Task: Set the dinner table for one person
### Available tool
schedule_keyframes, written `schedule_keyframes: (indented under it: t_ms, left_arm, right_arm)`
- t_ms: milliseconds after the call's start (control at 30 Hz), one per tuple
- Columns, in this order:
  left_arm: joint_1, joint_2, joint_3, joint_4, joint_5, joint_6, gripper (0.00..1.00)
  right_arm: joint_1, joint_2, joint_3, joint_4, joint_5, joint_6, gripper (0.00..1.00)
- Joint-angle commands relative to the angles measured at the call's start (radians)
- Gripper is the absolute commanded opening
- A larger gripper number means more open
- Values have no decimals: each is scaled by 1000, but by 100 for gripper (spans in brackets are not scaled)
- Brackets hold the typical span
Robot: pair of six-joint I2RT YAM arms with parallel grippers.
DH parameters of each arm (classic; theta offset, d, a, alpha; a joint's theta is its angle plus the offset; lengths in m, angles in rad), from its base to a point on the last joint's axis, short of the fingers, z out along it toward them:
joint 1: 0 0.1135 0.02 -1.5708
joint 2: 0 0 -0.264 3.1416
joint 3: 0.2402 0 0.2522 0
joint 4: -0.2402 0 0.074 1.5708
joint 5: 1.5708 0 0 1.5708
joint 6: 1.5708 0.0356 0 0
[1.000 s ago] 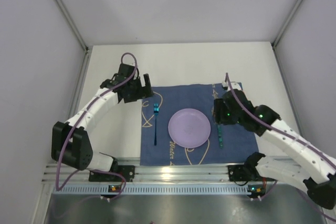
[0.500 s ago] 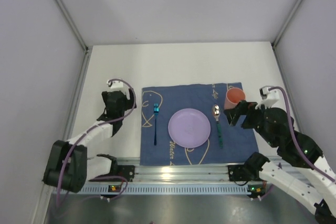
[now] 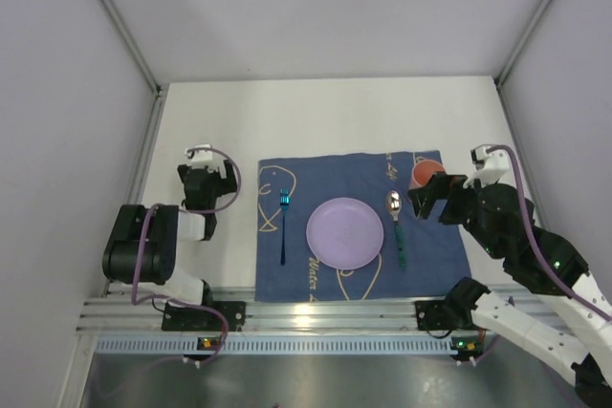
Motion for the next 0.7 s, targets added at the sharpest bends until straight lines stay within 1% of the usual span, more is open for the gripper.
schedule_keyframes:
  t_ms: [0, 33, 67, 100, 133, 233, 433, 533, 667]
  left_arm:
    - [45, 28, -101, 394, 104, 22, 99]
    - [43, 49, -125, 452, 104, 22, 98]
    - [43, 48, -101, 409, 99, 13, 99]
    - [45, 30, -87, 314, 104, 12, 98]
    - [43, 20, -75, 289, 108, 9, 98]
    - [43, 29, -81, 322, 107, 19, 98]
    - [45, 25, -84, 323, 108, 20, 98]
    - [45, 25, -84, 324, 108, 20, 98]
    - [43, 25, -84, 324, 108, 20, 98]
  right_arm:
    - [9, 37, 58, 12, 19, -21, 100]
    - [9, 44, 61, 12, 21, -22, 100]
    - [9, 55, 67, 12, 19, -22, 100]
    - [9, 61, 70, 13, 16, -22, 100]
    - [9, 67, 72, 13, 16, -22, 100]
    - [9, 87, 76, 15, 10, -21, 100]
    - [9, 97, 72, 21, 28, -7, 100]
    - [9, 65, 50, 18, 31, 16, 100]
    - [9, -46, -22, 19, 48, 71, 100]
